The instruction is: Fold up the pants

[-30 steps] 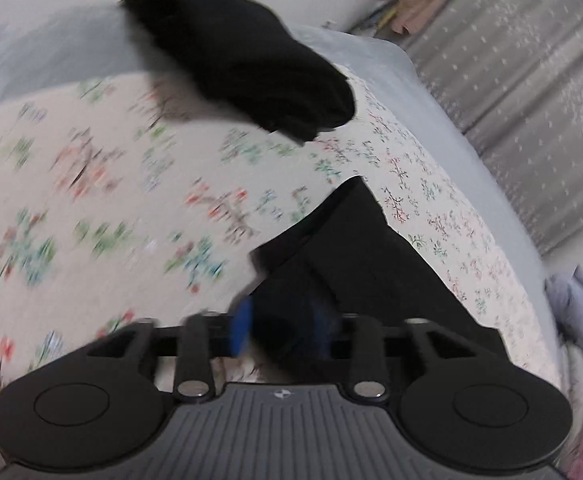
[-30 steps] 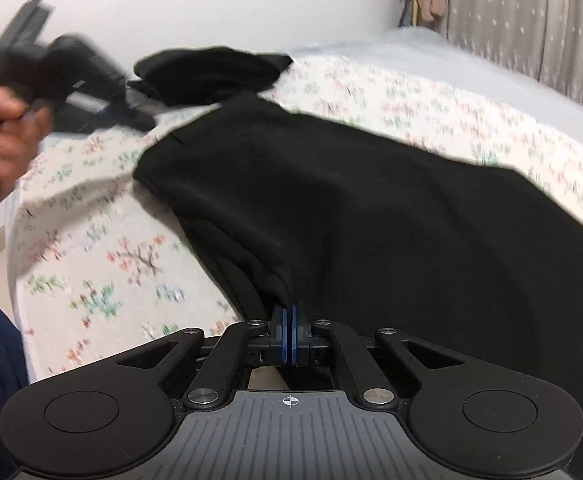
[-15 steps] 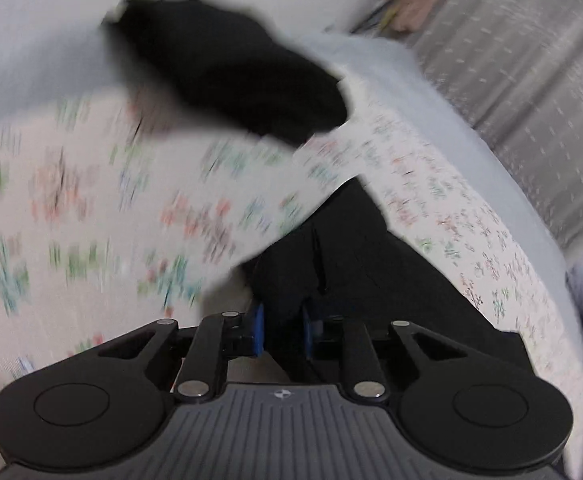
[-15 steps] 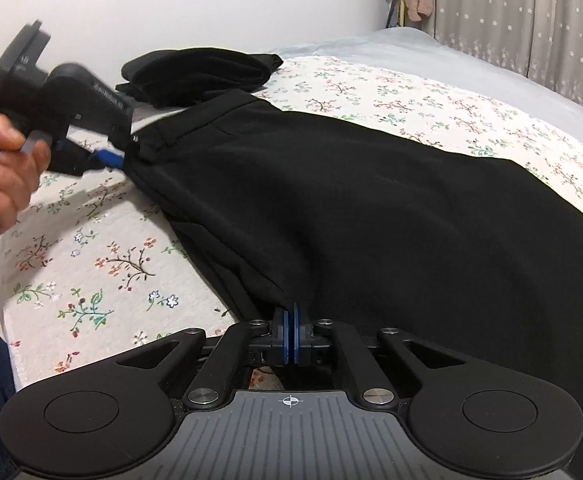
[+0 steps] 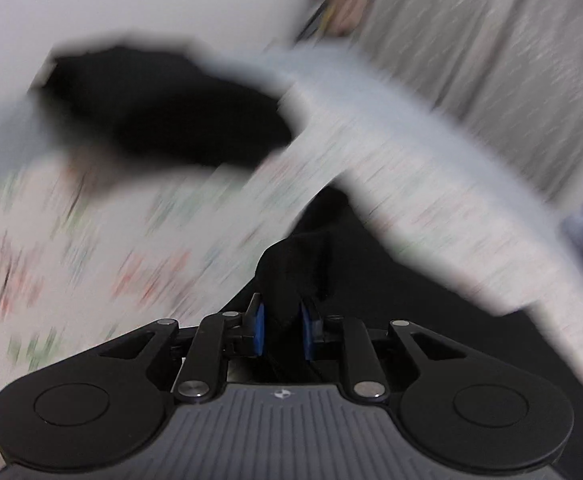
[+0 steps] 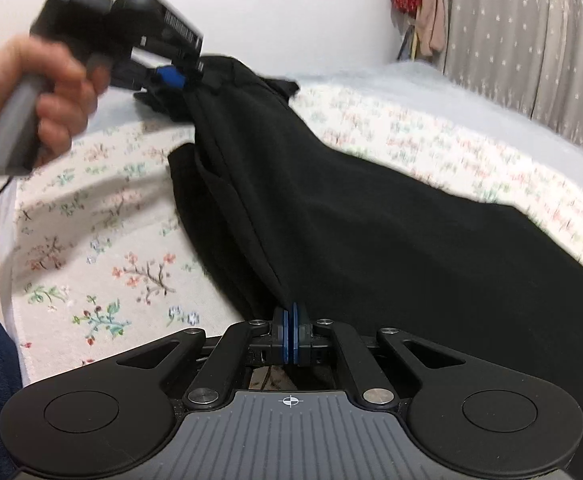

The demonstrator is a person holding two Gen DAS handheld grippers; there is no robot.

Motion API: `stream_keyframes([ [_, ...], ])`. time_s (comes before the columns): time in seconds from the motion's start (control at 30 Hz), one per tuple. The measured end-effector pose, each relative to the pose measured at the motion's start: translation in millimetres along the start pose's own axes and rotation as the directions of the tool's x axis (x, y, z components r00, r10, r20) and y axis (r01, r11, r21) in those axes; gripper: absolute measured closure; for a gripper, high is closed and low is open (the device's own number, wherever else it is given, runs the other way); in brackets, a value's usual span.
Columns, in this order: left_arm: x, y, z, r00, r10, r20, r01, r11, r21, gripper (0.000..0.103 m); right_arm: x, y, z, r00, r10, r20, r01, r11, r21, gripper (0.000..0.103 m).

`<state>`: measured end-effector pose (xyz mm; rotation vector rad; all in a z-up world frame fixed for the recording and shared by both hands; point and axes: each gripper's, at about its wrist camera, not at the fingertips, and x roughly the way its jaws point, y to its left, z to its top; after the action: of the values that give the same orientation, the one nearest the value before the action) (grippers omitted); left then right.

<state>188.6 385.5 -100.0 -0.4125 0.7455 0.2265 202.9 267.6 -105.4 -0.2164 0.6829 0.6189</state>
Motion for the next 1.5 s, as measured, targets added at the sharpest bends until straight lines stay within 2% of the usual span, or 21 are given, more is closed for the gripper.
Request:
stream_keyframes([
  [0.07,-1.7,21.0,-11.9,0.996,-0.084,0.043,0.086,0.995,-0.052,0.064,10.3,0.3,-5.4,0.999,0.01,-0.034,-0.01,1.0,0.004,0.1],
  [0.13,-6.0,26.3,-13.0,0.996,-0.083,0.037,0.086,0.994,-0.071,0.061,8.7,1.9,-6.2,0.999,0.019,-0.032,-0.02,1.0,-0.014,0.097],
  [0.23,-13.5,15.1,-10.0,1.0,-0.016,0.026,0.016,1.0,0.003,0.045,4.3,-5.5,-3.3,0.996,0.071,-0.05,-0.071,0.997,0.012,0.094],
  [0.3,-20.4,11.3,-7.7,1.0,0.004,0.023,-0.005,0.999,0.041,0.042,-2.1,-13.2,-2.2,0.993,0.101,-0.061,-0.099,0.995,0.034,0.092],
  [0.4,-34.0,17.8,-1.0,0.999,0.026,0.035,-0.026,1.0,-0.017,0.034,-24.4,-36.6,-2.6,0.984,0.178,-0.027,-0.173,0.977,0.126,0.084],
  [0.5,-49.5,17.3,6.0,0.987,0.154,0.038,-0.152,0.987,-0.054,0.034,-52.4,-68.9,-8.8,0.981,0.188,0.037,-0.192,0.957,0.219,0.067],
  [0.53,-56.5,11.8,7.5,0.981,0.181,0.066,-0.179,0.983,-0.035,0.034,-62.3,-82.0,-12.5,0.984,0.17,0.052,-0.177,0.955,0.239,0.059],
  [0.6,-67.3,-6.4,9.4,0.981,0.16,0.109,-0.164,0.986,0.023,0.034,-81.1,-115.6,-24.1,0.991,0.114,0.072,-0.13,0.949,0.285,0.056],
  [0.7,-75.9,-52.0,8.8,0.993,0.045,0.109,-0.059,0.991,0.123,0.033,-97.6,-170.4,-41.9,1.0,-0.002,0.018,-0.004,0.936,0.351,0.056],
  [0.77,-73.0,-91.9,0.9,0.997,-0.022,0.077,0.005,0.979,0.205,0.03,-105.4,-205.3,-56.0,0.997,-0.066,-0.043,0.077,0.923,0.377,0.056],
  [0.83,-62.5,-134.3,-15.7,0.998,-0.06,0.013,0.053,0.953,0.299,0.027,-111.1,-238.9,-72.1,0.987,-0.111,-0.116,0.148,0.914,0.378,0.056],
  [0.93,-33.9,-196.9,-53.5,0.997,-0.041,-0.072,0.068,0.899,0.433,0.027,-116.7,-280.0,-99.4,0.96,-0.173,-0.219,0.246,0.896,0.37,0.055],
  [1.03,2.4,-242.9,-94.9,0.993,0.035,-0.113,0.033,0.836,0.548,0.027,-133.8,-306.5,-124.2,0.973,-0.164,-0.164,0.217,0.892,0.396,0.056],
  [1.1,22.2,-259.2,-114.6,0.992,0.084,-0.094,-0.012,0.807,0.59,0.027,-146.0,-321.8,-141.0,0.978,-0.167,-0.126,0.206,0.87,0.448,0.056],
  [1.17,26.6,-261.2,-123.2,0.996,0.084,-0.036,-0.048,0.817,0.575,0.027,-155.1,-332.8,-141.4,0.975,-0.173,-0.137,0.218,0.86,0.461,0.055],
  [1.27,28.0,-257.9,-118.8,0.994,0.096,-0.052,-0.054,0.846,0.531,0.027,-158.9,-342.6,-140.0,0.942,-0.279,-0.187,0.333,0.853,0.403,0.054],
  [1.33,29.2,-259.7,-115.4,0.992,0.106,-0.069,-0.055,0.851,0.523,0.026,-161.3,-359.7,-147.1,0.93,-0.304,-0.208,0.365,0.841,0.399,0.054],
  [1.5,33.6,-267.4,-112.2,0.987,0.146,-0.07,-0.09,0.856,0.509,0.026,-172.9,-406.7,-162.9,0.922,-0.334,-0.193,0.384,0.746,0.543,0.054],
])
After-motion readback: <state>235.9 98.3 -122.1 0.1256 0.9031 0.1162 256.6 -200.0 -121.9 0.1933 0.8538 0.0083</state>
